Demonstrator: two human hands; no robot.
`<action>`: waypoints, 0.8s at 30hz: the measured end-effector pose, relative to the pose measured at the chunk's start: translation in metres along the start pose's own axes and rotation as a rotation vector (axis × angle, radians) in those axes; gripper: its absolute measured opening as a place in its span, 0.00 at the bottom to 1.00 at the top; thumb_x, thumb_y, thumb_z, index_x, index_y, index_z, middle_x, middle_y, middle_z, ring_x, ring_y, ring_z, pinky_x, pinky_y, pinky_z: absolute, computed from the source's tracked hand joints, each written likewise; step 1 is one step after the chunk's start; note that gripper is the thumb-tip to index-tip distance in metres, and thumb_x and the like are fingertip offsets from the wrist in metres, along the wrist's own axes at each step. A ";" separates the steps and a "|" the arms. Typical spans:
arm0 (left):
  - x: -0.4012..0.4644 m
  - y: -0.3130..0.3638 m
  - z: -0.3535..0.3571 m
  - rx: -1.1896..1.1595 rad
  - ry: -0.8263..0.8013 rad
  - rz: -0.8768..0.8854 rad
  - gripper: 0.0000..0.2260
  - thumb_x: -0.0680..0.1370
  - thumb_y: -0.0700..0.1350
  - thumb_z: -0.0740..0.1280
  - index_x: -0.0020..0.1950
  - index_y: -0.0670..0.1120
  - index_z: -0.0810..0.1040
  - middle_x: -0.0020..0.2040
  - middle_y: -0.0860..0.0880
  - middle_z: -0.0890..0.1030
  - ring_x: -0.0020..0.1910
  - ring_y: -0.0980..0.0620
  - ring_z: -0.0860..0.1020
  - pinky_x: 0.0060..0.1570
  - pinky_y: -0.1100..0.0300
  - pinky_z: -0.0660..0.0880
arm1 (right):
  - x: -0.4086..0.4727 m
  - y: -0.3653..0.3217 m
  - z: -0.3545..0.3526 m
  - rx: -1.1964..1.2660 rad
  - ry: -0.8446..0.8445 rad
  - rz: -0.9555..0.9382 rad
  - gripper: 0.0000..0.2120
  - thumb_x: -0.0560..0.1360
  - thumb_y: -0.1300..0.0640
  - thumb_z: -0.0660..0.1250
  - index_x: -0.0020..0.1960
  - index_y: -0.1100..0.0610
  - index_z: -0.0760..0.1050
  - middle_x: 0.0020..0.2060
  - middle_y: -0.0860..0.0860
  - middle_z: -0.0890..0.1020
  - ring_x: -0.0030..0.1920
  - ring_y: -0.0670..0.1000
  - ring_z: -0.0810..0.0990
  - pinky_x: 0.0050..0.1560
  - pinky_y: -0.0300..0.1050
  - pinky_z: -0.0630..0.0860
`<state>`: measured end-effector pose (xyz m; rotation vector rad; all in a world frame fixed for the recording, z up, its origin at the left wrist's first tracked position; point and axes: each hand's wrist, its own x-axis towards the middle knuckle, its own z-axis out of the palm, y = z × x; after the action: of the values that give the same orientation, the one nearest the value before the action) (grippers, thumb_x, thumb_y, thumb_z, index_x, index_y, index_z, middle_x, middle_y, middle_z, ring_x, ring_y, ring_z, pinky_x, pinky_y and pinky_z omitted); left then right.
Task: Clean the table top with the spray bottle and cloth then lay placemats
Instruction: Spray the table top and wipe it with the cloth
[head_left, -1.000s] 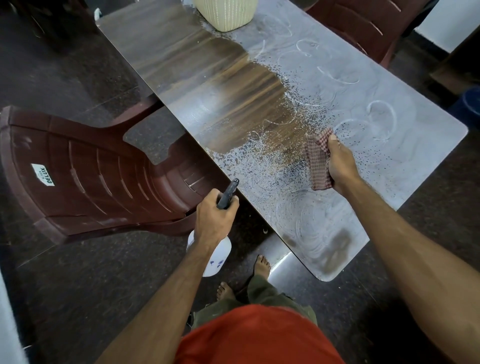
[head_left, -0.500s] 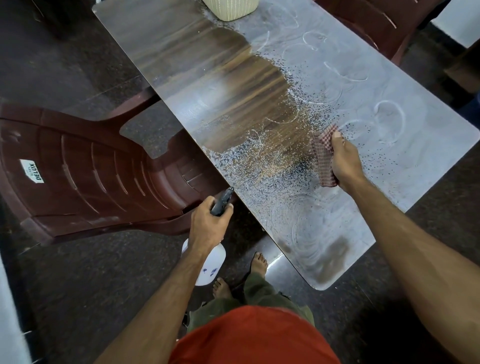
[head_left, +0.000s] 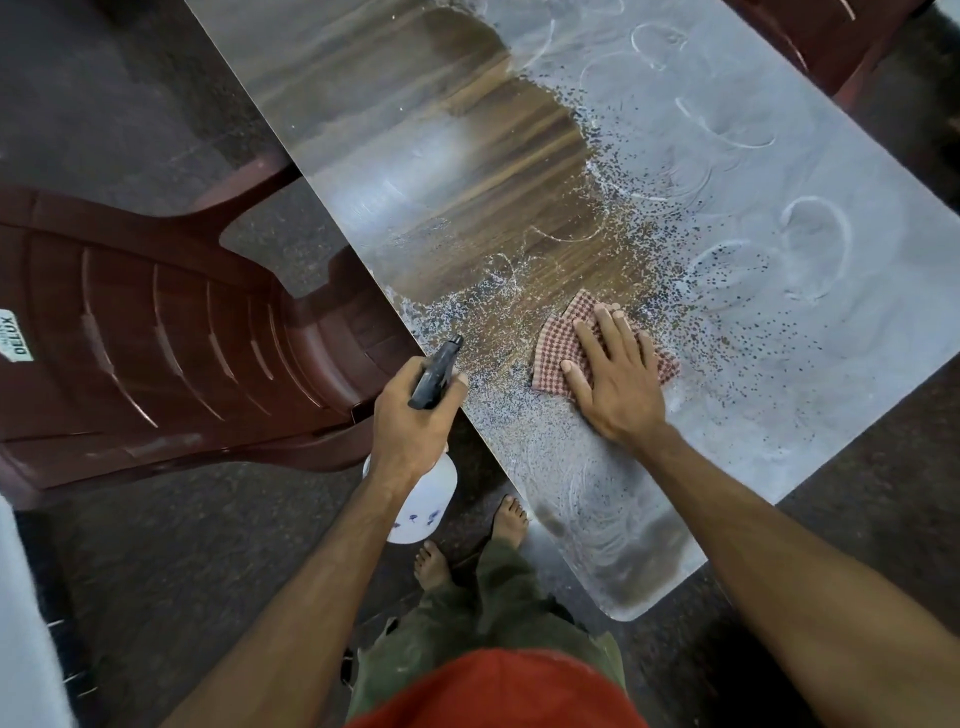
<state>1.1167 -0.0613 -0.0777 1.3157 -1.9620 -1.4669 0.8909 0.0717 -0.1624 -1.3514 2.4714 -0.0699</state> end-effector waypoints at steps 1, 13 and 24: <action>0.004 0.002 0.002 -0.012 0.001 -0.001 0.10 0.76 0.52 0.69 0.40 0.50 0.73 0.28 0.53 0.68 0.26 0.35 0.70 0.27 0.42 0.72 | 0.009 0.006 0.000 -0.010 0.000 0.013 0.35 0.79 0.35 0.37 0.81 0.50 0.46 0.81 0.53 0.45 0.80 0.54 0.43 0.77 0.58 0.38; 0.049 0.019 0.020 -0.069 0.020 0.030 0.15 0.76 0.52 0.69 0.47 0.39 0.76 0.33 0.46 0.71 0.30 0.50 0.68 0.31 0.55 0.66 | 0.079 -0.007 -0.009 -0.050 -0.018 -0.043 0.33 0.80 0.34 0.37 0.80 0.48 0.40 0.80 0.56 0.41 0.79 0.59 0.39 0.76 0.61 0.38; 0.080 0.024 0.020 -0.064 -0.003 0.032 0.11 0.78 0.47 0.70 0.48 0.38 0.78 0.39 0.35 0.75 0.34 0.51 0.70 0.33 0.64 0.66 | 0.145 0.060 -0.043 0.003 0.088 0.201 0.34 0.81 0.35 0.39 0.81 0.51 0.45 0.80 0.57 0.46 0.80 0.59 0.42 0.78 0.61 0.41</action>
<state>1.0508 -0.1163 -0.0831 1.2505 -1.9125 -1.5048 0.7568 -0.0200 -0.1706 -1.1139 2.6655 -0.0877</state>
